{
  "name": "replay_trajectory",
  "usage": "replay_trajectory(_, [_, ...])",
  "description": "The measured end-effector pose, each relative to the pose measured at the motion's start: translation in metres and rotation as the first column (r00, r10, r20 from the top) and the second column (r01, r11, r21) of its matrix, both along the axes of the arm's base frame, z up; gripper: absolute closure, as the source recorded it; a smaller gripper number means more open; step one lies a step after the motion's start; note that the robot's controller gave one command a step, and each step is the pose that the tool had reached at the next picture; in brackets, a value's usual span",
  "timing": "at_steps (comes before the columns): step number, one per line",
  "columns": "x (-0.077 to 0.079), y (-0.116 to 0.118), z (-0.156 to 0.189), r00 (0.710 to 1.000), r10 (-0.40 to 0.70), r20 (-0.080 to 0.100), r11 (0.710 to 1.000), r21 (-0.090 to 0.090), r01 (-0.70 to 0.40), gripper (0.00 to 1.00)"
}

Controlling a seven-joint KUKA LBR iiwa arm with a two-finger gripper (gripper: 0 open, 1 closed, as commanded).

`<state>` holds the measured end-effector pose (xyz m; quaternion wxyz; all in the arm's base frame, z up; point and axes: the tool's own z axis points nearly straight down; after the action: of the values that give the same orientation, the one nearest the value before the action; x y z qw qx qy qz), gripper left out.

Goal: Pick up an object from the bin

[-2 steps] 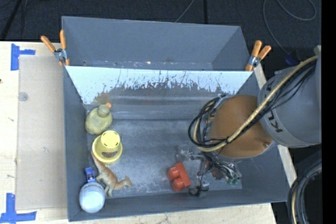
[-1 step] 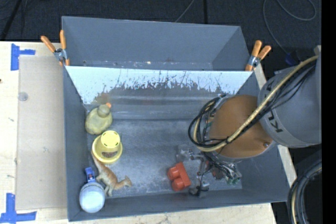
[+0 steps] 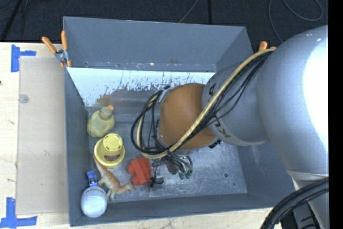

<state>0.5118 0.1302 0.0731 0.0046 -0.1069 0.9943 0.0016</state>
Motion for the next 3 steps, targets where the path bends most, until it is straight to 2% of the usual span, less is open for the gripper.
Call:
replay_trajectory(1, [0.0, 0.0, 0.0, 1.0, -0.001, 0.0, 1.0, 0.0, 0.001, 1.0])
replay_trajectory(2, [-0.001, -0.002, 0.061, 1.0, 0.008, -0.006, 1.0, -0.002, -0.008, 0.0])
replay_trajectory(3, [-0.001, -0.002, 0.122, 1.0, 0.016, -0.004, 1.0, -0.001, -0.016, 0.0])
